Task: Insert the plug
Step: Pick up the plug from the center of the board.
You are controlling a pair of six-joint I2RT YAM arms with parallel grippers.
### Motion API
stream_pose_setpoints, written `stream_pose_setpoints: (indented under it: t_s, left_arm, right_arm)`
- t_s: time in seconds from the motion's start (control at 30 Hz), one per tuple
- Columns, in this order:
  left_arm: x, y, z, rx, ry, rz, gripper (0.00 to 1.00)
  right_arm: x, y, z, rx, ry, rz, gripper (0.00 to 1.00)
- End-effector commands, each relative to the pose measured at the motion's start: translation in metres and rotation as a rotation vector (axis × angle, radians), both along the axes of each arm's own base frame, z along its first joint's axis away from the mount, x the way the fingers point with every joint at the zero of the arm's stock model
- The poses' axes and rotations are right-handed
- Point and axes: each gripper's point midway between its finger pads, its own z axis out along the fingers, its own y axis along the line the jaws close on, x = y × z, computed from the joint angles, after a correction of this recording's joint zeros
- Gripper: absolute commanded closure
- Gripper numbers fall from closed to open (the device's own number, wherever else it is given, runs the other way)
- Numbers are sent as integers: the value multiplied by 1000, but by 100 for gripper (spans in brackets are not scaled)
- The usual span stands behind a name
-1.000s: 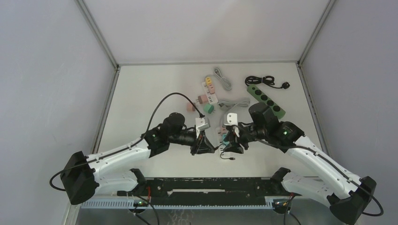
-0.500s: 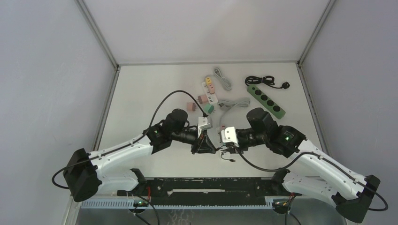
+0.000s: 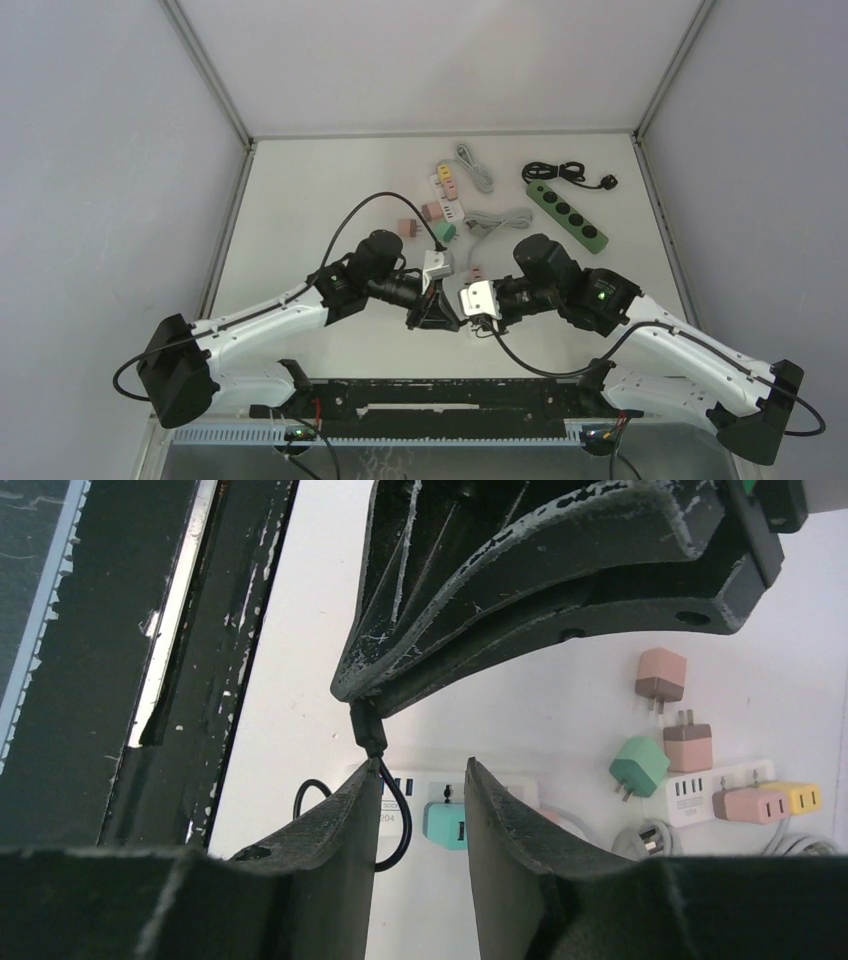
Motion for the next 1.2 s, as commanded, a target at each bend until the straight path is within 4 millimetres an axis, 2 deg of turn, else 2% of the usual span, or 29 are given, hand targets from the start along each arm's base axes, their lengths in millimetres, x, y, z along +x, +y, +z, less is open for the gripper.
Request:
stream_pose_setpoints:
  t_s: [0.0,0.27,0.63,0.87,1.17]
  left_arm:
    - [0,-6,35,-89,-63,-51,88]
    - [3,-9,35,-85,-41,-58,88]
    - [6,-11,45,-117,-34,-73,89]
    - [17,-9,36,-96,-6,-44,90]
    - [6,-7,43,-122,3,-103,89]
  right_arm:
    - [1,8,19,44,-53,39,57]
    - [-8,8,20,52,-44,65,56]
    - [-16,13,18,55,-37,98,57]
    - [-17,9,10,31,-38,90,56]
    - [-13,12,10,42,-68,80,57]
